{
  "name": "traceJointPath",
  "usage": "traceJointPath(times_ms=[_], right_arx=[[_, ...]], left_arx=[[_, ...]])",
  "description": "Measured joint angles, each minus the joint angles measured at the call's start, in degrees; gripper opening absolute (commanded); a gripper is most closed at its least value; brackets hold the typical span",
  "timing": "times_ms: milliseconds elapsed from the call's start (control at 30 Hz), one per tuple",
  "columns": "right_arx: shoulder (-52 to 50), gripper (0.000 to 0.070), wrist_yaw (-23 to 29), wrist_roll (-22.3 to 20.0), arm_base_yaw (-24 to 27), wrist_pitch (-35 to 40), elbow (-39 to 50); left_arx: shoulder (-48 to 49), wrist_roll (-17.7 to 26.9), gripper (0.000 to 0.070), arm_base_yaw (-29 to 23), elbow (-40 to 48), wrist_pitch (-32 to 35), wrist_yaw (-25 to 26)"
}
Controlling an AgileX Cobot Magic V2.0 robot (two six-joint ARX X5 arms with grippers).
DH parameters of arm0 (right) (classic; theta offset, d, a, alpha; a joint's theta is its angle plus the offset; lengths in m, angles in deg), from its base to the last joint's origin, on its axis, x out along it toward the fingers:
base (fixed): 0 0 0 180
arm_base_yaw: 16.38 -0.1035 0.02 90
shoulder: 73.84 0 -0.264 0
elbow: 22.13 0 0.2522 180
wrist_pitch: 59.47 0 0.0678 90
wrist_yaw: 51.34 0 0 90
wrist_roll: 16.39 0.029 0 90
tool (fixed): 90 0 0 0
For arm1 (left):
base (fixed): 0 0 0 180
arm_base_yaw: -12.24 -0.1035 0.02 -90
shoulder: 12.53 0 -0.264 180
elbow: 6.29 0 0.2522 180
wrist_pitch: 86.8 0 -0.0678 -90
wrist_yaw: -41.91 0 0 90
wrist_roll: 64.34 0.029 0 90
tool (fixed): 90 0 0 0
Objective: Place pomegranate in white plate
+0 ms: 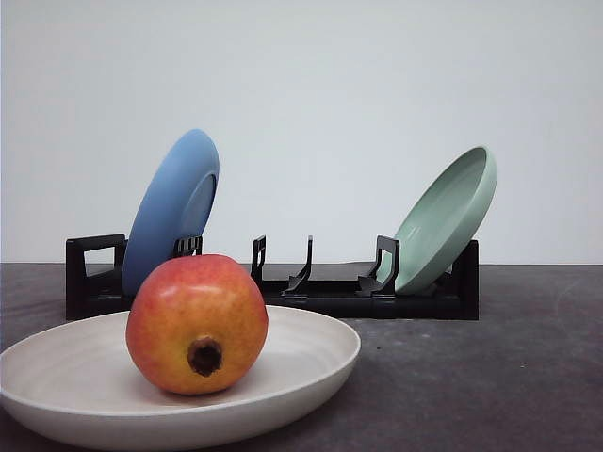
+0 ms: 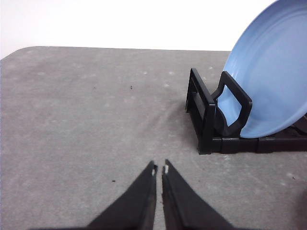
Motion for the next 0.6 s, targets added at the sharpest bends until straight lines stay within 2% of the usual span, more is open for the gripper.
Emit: traceJointPath(times_ms=[600], right_arx=[[0.0,0.0028,0.0,0.0,0.0,0.0,0.0]], left_arx=[[0.0,0.0,0.0,0.0,0.0,0.0,0.0]])
